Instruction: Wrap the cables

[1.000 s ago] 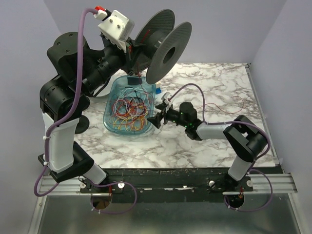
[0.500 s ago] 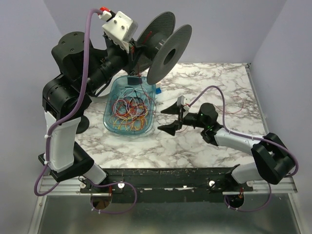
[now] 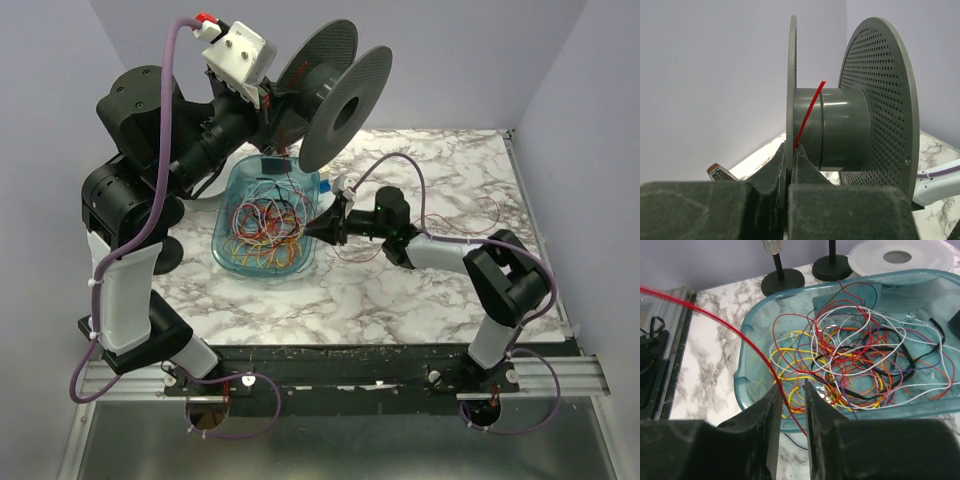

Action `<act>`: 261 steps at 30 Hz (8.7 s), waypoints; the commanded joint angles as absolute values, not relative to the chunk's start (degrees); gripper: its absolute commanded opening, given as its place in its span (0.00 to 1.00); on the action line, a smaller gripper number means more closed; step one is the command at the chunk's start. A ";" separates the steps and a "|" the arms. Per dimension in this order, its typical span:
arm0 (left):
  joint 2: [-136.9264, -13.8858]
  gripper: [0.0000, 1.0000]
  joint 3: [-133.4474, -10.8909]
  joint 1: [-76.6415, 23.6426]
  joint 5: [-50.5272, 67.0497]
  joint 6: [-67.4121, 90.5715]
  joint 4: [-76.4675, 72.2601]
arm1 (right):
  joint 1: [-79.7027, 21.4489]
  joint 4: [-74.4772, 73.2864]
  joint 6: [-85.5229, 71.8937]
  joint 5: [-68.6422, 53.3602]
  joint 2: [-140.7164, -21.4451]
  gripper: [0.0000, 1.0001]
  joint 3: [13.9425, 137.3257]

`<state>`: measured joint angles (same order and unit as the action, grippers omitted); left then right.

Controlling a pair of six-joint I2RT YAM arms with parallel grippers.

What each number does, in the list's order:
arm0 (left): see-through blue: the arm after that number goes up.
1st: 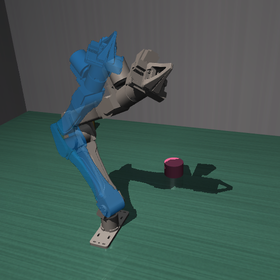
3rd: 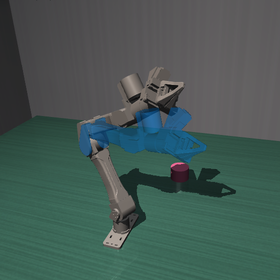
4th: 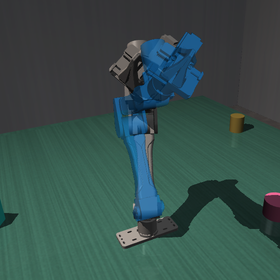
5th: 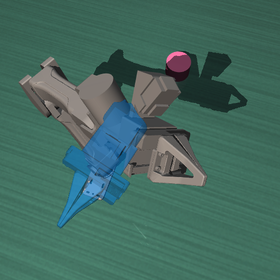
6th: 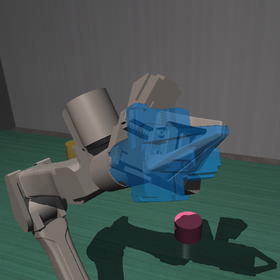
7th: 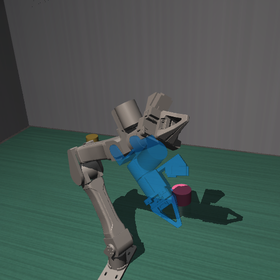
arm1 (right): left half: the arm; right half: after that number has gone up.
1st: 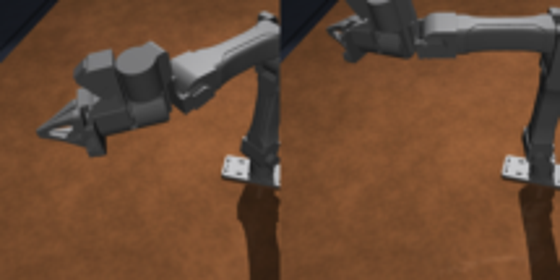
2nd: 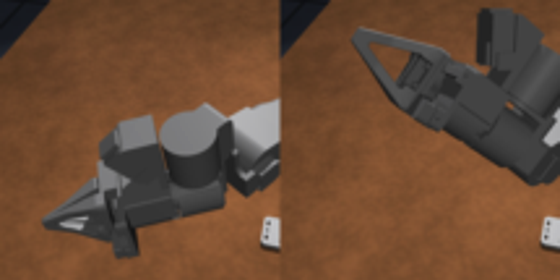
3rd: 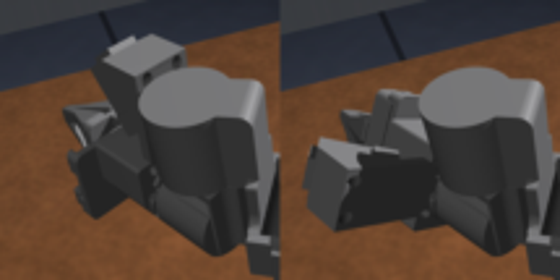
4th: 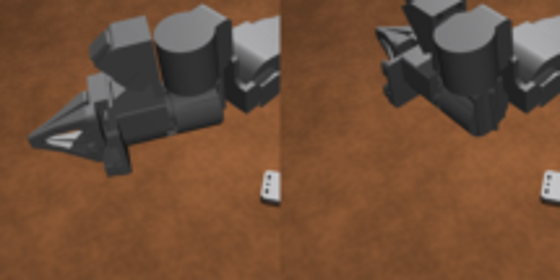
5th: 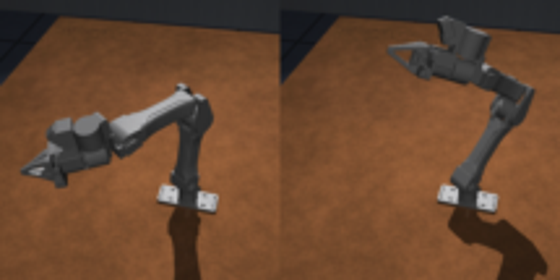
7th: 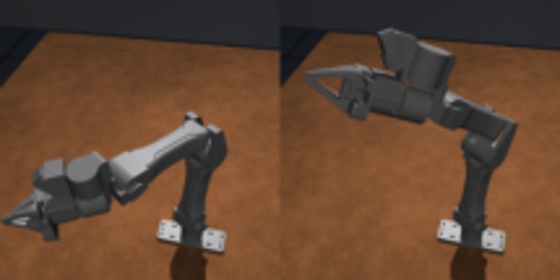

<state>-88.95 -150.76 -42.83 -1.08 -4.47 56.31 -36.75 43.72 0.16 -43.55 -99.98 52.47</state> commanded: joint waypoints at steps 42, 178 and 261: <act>-91.39 0.00 -106.87 -41.49 -6.15 -0.53 42.55 | -30.39 -45.70 -3.78 -36.11 -82.09 0.01 106.96; -114.61 0.00 -141.15 -37.62 -12.29 4.95 30.77 | -44.21 -27.49 -21.08 -38.97 -74.53 0.01 89.29; -93.69 0.00 -155.21 -37.97 6.24 9.14 46.93 | -41.93 23.12 1.67 -15.99 -68.29 0.95 34.55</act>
<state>-95.88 -151.26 -37.76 5.06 10.31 49.56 -44.10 24.40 -1.32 -11.44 -71.29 40.18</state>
